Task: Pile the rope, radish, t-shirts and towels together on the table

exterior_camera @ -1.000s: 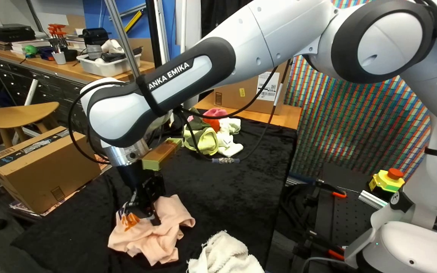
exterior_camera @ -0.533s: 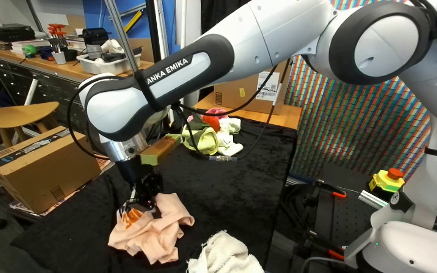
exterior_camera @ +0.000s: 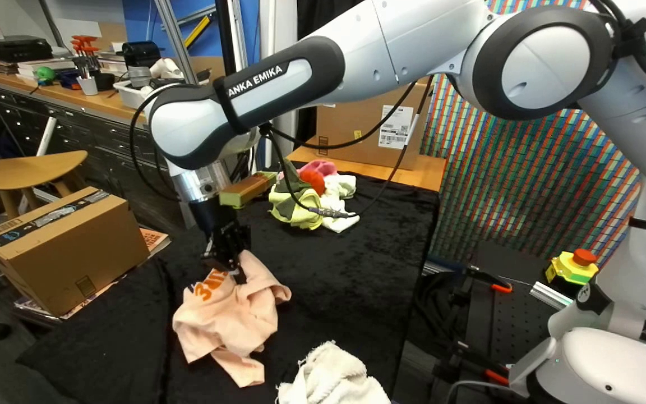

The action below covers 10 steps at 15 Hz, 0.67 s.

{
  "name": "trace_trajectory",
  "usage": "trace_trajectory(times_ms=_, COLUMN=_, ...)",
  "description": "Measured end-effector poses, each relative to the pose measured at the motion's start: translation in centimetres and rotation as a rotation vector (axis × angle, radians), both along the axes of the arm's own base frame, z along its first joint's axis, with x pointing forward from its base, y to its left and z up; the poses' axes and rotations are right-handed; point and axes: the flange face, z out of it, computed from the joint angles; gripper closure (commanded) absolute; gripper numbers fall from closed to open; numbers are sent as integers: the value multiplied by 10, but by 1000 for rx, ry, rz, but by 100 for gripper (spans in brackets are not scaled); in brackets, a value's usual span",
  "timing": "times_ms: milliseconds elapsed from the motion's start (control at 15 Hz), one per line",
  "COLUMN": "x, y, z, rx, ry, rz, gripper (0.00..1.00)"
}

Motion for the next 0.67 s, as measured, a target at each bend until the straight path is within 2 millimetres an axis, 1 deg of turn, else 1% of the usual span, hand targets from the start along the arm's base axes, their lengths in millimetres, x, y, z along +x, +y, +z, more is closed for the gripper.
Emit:
trace_trajectory(times_ms=200, x=21, y=-56, z=11, rx=-14, ry=-21, rz=-80, gripper=92)
trace_trajectory(times_ms=333, x=32, y=-95, z=19, rx=-22, ry=-36, rz=-136, gripper=92)
trace_trajectory(times_ms=533, x=43, y=-148, z=35, rx=-22, ry=-59, rz=-216, gripper=92)
trace_trajectory(times_ms=667, x=47, y=-177, z=49, rx=-19, ry=-81, rz=-262, gripper=92)
